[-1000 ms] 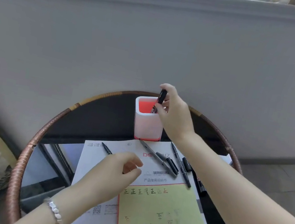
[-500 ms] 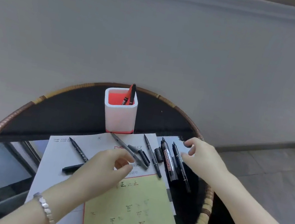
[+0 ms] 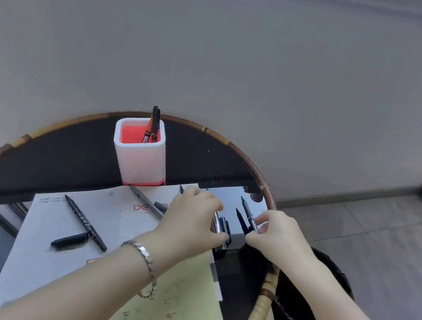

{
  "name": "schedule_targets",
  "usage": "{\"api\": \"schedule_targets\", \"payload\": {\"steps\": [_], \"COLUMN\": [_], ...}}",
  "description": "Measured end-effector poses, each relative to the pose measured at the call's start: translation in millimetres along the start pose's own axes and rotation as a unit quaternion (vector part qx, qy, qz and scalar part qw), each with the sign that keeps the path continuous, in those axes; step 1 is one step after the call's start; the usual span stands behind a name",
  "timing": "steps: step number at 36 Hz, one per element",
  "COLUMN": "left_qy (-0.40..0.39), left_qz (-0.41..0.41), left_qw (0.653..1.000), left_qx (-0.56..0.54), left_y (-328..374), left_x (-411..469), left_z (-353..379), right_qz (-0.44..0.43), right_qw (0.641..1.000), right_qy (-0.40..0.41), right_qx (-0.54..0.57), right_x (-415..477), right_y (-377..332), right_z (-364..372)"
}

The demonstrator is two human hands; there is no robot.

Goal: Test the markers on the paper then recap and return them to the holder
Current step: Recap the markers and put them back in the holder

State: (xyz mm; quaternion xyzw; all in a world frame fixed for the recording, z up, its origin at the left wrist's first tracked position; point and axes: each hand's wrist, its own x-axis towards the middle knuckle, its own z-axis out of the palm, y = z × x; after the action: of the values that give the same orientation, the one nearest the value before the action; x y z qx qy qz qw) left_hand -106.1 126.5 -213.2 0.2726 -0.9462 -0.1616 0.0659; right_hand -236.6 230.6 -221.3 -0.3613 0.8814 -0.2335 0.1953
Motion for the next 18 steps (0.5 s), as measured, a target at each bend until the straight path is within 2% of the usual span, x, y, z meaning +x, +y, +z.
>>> {"api": "schedule_targets", "payload": {"steps": [3, 9, 15, 18], "left_qy": [-0.026, -0.022, -0.002, 0.018], "left_qz": [0.004, 0.000, 0.000, 0.015], "left_qw": [0.997, 0.998, 1.000, 0.992], "left_qx": [0.068, 0.066, 0.003, -0.121], "left_y": [8, 16, 13, 13], "left_x": [11, 18, 15, 10], "left_z": [9, 15, 22, 27], "right_qz": [0.001, -0.014, -0.029, -0.030], "right_qw": [0.998, 0.996, 0.994, 0.993], "right_qy": [0.028, 0.069, 0.073, 0.065], "right_qx": [0.051, 0.057, 0.081, 0.098], "right_x": [-5, -12, -12, -13], "right_y": [11, 22, 21, 19], "right_z": [-6, -9, -11, -12]}}
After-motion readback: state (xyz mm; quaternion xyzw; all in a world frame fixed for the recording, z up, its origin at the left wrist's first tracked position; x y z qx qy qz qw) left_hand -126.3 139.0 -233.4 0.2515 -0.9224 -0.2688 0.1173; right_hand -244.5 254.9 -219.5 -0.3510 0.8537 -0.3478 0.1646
